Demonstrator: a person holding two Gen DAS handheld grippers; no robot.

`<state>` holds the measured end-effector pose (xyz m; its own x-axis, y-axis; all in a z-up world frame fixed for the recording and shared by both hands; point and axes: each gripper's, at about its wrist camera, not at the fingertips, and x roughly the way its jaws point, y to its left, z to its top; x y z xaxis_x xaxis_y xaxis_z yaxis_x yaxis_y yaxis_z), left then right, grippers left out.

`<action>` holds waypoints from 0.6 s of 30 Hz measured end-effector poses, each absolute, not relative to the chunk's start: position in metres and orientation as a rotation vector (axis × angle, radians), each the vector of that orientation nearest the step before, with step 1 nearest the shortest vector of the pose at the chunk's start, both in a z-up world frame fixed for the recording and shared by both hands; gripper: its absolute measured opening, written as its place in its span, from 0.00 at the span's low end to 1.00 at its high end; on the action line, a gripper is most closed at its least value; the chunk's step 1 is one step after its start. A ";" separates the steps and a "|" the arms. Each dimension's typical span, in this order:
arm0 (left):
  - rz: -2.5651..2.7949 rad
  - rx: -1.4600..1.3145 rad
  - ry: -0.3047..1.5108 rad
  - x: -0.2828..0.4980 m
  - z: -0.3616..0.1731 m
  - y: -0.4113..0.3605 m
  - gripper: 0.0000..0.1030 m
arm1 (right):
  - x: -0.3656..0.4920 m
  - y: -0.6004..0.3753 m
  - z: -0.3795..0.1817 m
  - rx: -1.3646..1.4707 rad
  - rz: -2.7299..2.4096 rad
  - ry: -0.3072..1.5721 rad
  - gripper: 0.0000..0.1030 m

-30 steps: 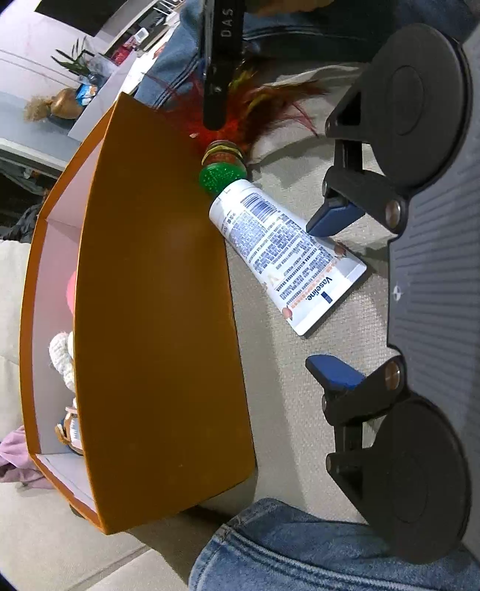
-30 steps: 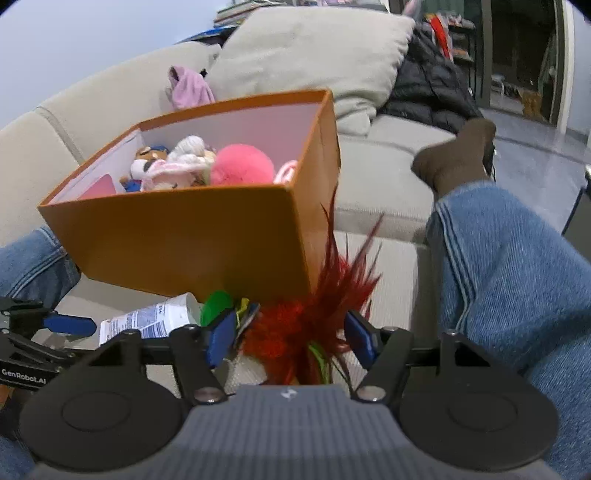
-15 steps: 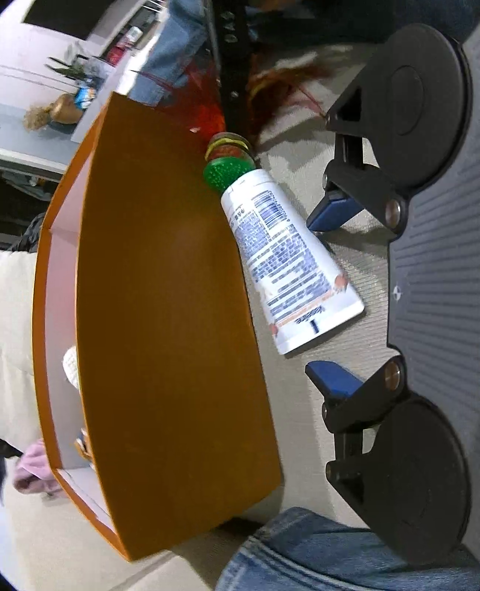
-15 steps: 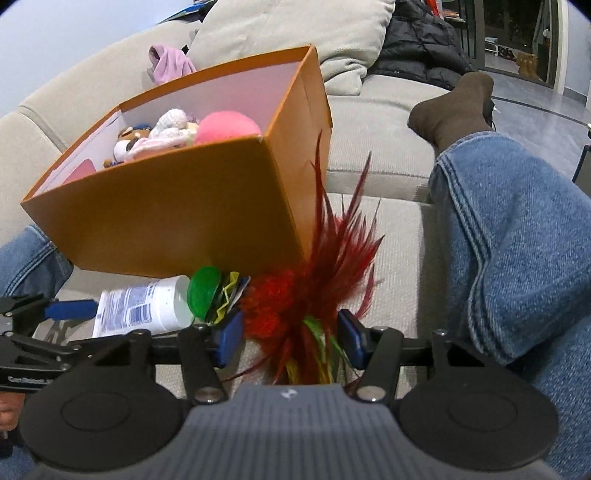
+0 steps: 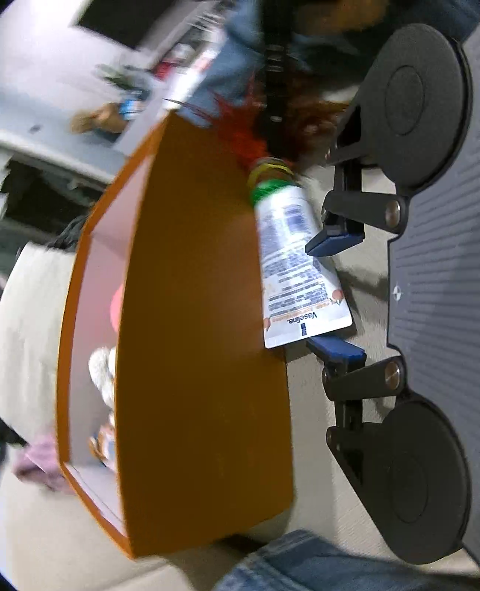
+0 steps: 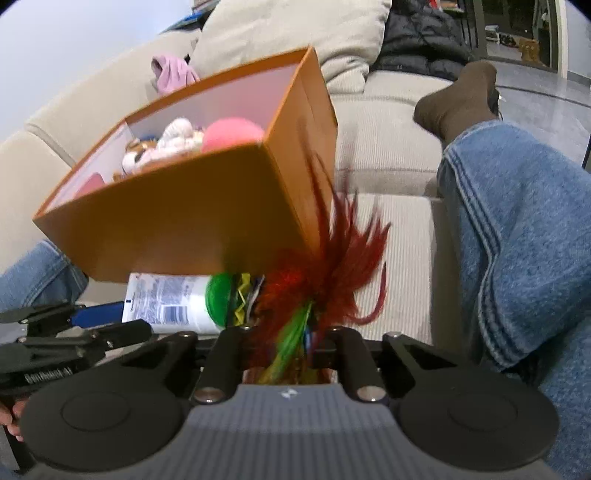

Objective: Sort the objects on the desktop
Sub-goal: 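Grasp the white lotion tube with the left tool while the right grasps the red feather toy, then lift the lotion tube and feather toy and carry them into the shoebox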

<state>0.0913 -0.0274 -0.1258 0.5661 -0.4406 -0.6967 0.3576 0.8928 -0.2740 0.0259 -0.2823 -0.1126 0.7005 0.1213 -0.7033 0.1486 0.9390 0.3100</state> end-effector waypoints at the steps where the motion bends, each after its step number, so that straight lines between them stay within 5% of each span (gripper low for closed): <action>1: -0.471 -0.160 0.857 0.093 -0.124 -0.023 0.53 | 0.024 -0.283 -0.111 0.369 -0.012 0.782 0.10; 11: -0.563 -0.439 0.799 0.097 -0.106 -0.002 0.52 | 0.013 -0.292 -0.102 0.450 -0.004 0.682 0.09; 18: -0.576 -0.334 0.810 0.114 -0.097 -0.041 0.35 | 0.009 -0.293 -0.098 0.468 0.002 0.654 0.14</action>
